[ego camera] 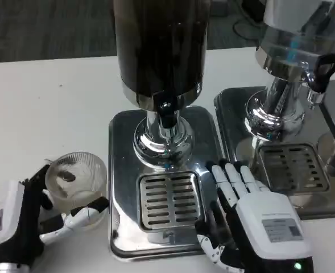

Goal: Grasp the cup under the faucet to collect the drink, then remove the cup.

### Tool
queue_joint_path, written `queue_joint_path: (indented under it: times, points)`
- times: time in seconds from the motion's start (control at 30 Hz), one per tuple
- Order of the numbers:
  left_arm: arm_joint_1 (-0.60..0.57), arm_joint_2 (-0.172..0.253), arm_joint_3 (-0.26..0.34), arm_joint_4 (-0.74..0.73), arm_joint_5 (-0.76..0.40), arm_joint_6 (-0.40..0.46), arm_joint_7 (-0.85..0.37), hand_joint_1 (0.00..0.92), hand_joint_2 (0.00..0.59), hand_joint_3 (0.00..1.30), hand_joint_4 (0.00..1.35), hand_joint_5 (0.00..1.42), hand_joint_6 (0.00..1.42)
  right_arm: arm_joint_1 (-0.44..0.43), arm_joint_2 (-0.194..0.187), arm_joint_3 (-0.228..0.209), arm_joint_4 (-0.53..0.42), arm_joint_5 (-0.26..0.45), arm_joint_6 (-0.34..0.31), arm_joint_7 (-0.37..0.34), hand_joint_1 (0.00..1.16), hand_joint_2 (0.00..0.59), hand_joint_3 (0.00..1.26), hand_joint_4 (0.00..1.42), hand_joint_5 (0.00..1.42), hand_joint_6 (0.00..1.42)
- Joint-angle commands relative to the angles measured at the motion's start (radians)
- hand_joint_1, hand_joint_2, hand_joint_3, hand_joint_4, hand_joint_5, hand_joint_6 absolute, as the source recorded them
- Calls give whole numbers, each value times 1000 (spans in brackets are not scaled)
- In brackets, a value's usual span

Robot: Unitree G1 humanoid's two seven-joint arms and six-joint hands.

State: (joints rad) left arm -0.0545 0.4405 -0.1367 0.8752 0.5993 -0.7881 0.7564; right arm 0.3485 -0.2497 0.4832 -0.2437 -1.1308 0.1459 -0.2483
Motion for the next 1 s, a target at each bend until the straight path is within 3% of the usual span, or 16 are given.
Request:
queue_joint_path:
  times: [0.03,0.23,0.47,0.77,1.0]
  points:
    - [8,6,6,-79,12,-12,40,576,76,425,538,744,960,0,-9,-10,-18,-1,3,10,475,406,35,0,0,147]
    - [18,10,6,-131,18,-10,36,579,74,424,535,742,957,-5,-8,-12,-18,-2,4,16,475,406,35,0,0,148]
    - [5,-20,-48,-185,76,-16,14,584,72,424,534,740,956,4,-1,-15,-25,-7,10,7,475,406,35,0,0,149]
    - [-97,-60,-137,-90,107,-2,-12,586,71,424,534,733,956,32,9,-21,-48,-16,35,-10,475,406,35,0,0,149]
    - [-221,-112,-217,67,142,46,-11,575,72,424,525,724,955,43,26,-16,-50,-21,50,-20,475,406,35,0,0,149]
